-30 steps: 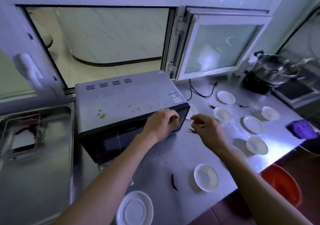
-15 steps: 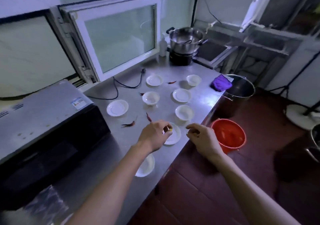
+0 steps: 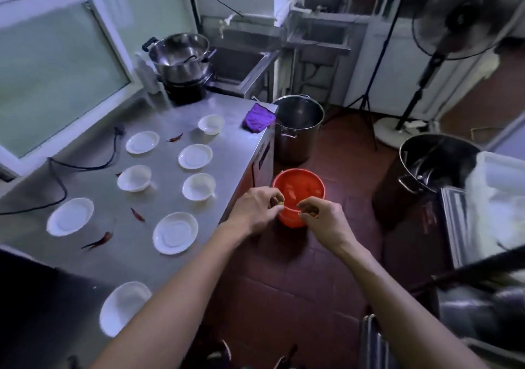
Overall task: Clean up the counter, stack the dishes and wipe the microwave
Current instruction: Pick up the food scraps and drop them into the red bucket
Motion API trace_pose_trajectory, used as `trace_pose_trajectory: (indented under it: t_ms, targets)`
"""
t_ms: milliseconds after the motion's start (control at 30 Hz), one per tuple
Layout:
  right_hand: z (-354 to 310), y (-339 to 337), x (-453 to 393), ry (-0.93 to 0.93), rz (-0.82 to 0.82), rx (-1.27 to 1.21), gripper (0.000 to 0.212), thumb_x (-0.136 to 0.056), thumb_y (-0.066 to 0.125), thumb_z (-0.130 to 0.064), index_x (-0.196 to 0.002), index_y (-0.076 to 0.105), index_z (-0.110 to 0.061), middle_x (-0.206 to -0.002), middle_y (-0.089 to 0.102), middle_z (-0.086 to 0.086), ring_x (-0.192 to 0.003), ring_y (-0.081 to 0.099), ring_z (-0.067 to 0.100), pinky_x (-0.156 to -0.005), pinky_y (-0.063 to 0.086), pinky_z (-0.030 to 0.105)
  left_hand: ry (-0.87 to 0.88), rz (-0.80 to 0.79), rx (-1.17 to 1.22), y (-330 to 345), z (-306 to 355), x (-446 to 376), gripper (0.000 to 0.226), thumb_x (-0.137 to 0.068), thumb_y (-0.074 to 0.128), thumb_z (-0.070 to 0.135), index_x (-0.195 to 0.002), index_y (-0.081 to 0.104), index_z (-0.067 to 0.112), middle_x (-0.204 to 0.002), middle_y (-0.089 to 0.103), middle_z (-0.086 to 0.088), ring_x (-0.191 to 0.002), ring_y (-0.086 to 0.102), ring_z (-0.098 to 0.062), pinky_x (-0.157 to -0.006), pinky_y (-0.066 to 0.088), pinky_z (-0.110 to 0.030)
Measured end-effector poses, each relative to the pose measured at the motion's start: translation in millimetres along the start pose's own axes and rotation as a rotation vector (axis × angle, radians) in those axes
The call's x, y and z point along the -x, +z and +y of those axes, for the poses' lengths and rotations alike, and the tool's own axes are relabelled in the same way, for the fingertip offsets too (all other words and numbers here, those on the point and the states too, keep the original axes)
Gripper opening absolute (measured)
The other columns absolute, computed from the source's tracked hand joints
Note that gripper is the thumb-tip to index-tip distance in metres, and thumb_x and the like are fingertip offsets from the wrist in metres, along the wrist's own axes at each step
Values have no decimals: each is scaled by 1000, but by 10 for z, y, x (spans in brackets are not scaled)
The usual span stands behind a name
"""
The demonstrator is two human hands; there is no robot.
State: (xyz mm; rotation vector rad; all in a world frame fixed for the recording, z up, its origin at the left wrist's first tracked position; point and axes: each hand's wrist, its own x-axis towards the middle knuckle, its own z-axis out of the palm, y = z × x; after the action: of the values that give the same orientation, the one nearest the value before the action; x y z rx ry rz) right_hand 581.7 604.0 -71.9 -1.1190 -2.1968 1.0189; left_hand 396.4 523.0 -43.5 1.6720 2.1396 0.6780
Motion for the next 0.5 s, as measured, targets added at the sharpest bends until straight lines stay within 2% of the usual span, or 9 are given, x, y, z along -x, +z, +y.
trace_pose_trajectory:
  t_ms: [133, 333, 500]
  targets:
    - [275, -175, -83, 61, 34, 25, 22, -81, 77, -4, -99, 77, -17, -89, 75, -2, -80, 70, 7, -76, 58, 24, 70, -50, -24, 248, 144, -374, 15, -87, 72, 35, -100, 70, 29, -98, 71, 7, -86, 65, -12, -79, 56, -33]
    - [562, -225, -473, 133, 54, 64, 20, -80, 76, -1, -96, 78, -13, -89, 76, 0, -79, 70, 6, -72, 49, 7, 84, -124, -19, 473, -66, -943, 15, -87, 71, 36, -100, 69, 29, -99, 70, 7, -85, 64, -12, -81, 57, -38]
    - [706, -110, -1014, 196, 36, 107, 19, -81, 75, -3, -95, 78, -16, -88, 76, -2, -77, 68, 3, -71, 46, 4, 59, -165, 42, 557, -350, -1559, 12, -86, 71, 35, -98, 70, 30, -100, 70, 6, -89, 65, -17, -83, 55, -39]
